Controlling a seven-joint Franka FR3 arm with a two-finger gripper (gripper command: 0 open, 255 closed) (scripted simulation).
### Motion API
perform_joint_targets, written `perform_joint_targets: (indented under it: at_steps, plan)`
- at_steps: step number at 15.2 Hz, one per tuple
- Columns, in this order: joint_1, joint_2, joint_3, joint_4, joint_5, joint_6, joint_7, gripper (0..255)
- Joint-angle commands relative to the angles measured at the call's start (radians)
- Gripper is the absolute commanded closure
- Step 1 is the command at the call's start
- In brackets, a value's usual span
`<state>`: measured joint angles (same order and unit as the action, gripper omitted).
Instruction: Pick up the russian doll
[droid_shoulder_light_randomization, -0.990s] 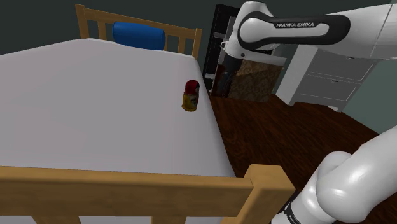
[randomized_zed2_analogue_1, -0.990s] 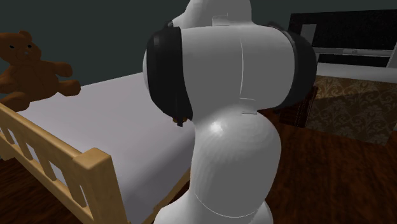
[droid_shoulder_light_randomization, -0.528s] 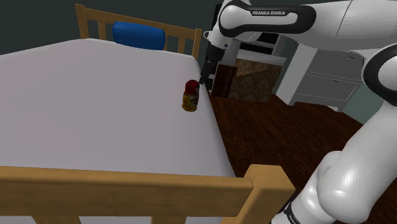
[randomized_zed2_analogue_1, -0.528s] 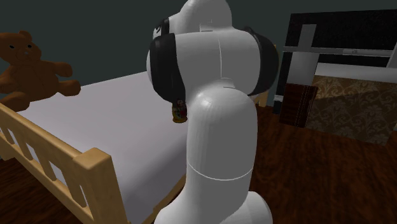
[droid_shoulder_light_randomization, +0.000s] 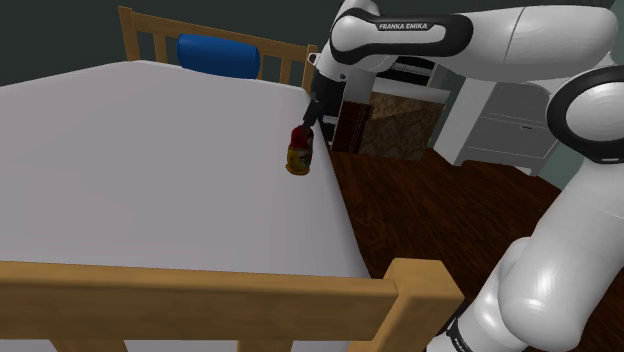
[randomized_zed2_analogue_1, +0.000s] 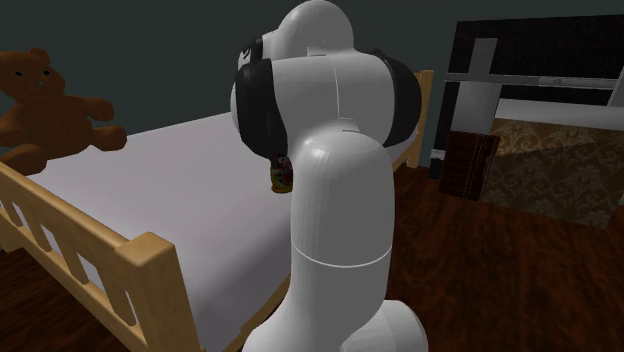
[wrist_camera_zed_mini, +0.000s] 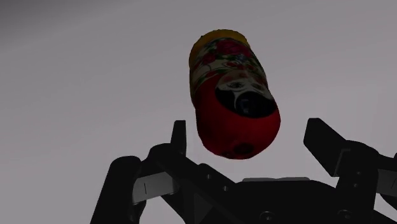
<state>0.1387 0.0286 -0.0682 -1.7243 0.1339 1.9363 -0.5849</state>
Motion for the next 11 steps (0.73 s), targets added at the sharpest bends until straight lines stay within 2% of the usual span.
perform_joint_targets:
  at_steps: [1,3,4,11]
  plan:
    - [0.0,0.002,0.0,-0.024,0.002,0.026,-0.005,0]
    - [0.0,0.002,0.0,-0.032,0.002,0.034,-0.006,0]
    - [-0.001,0.005,-0.001,-0.026,0.003,0.03,-0.007,255]
    - [-0.001,0.003,-0.001,-0.027,0.002,0.03,-0.006,255]
